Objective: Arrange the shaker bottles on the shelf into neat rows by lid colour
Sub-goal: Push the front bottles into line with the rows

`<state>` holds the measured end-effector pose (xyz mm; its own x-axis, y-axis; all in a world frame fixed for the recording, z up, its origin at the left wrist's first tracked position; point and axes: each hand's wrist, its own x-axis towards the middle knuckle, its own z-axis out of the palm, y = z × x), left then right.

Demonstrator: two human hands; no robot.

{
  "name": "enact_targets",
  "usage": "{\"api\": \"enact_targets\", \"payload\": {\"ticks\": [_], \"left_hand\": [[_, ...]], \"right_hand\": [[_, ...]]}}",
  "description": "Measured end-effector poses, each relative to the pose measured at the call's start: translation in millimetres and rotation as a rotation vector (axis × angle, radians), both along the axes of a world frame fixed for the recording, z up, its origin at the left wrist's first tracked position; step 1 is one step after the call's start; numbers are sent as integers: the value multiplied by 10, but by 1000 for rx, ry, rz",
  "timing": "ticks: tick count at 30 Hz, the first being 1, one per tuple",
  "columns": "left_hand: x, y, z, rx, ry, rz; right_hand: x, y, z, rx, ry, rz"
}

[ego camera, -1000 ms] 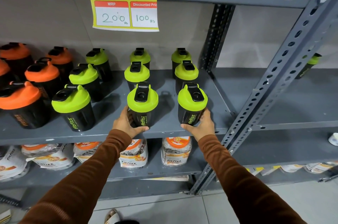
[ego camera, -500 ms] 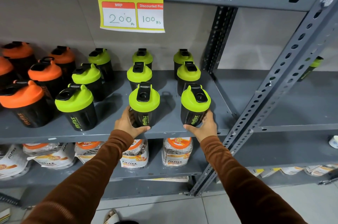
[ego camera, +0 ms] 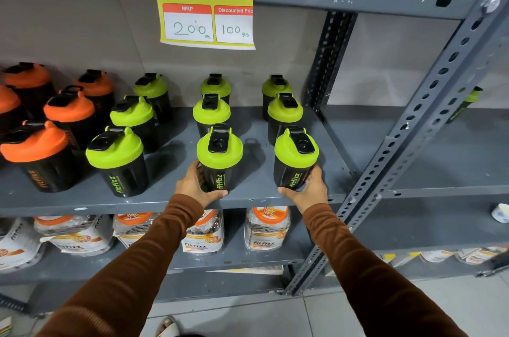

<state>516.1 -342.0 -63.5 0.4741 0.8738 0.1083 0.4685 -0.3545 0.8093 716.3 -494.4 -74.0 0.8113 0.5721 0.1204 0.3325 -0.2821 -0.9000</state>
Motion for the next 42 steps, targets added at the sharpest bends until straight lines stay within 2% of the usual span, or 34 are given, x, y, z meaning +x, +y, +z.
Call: {"api": "enact_targets", "payload": {"ticks": [3, 5, 9, 12, 15, 18, 23, 25, 27, 29, 31, 35, 42], "left_hand": [[-1, 10, -24, 8, -1, -14], [-3, 31, -42, 7, -8, -38], [-36, 82, -103, -131, -180, -163], [-185, 34, -152, -170, -406, -112], [-532, 41, -211, -8, -558, 121], [-952, 175, -256, 101, -563, 325], [-1675, 691, -157, 229, -516, 549], [-1916, 947, -121, 257, -426, 584], [-2076, 1236, -101, 192, -366, 578], [-2140, 1500, -62, -35, -425, 548], [-2214, 1731, -44, -189, -435, 418], [-2386, 1997, -142, -76, -262, 165], [-2520, 2048, -189, -104, -276, 17]], "right_hand": [[-66, -23, 6, 53, -5, 12], [-222, -70, -17, 103, -44, -55], [-756, -136, -50, 169, -404, -218], [-1146, -10, -3, 252, -591, -79], [-1505, 256, 102, 290, -516, 219], [-1851, 646, 187, 273, -388, 377], [-2353, 1372, 249, 163, -162, 380], [-2516, 1619, 243, 132, -68, 324], [-2676, 1811, 228, 120, 10, 257], [-2798, 1938, 184, 135, 37, 176], [-2900, 2049, 132, 131, 14, 74], [-2993, 2180, 73, 81, 0, -86], [-3006, 2145, 80, 99, 62, -72]]}}
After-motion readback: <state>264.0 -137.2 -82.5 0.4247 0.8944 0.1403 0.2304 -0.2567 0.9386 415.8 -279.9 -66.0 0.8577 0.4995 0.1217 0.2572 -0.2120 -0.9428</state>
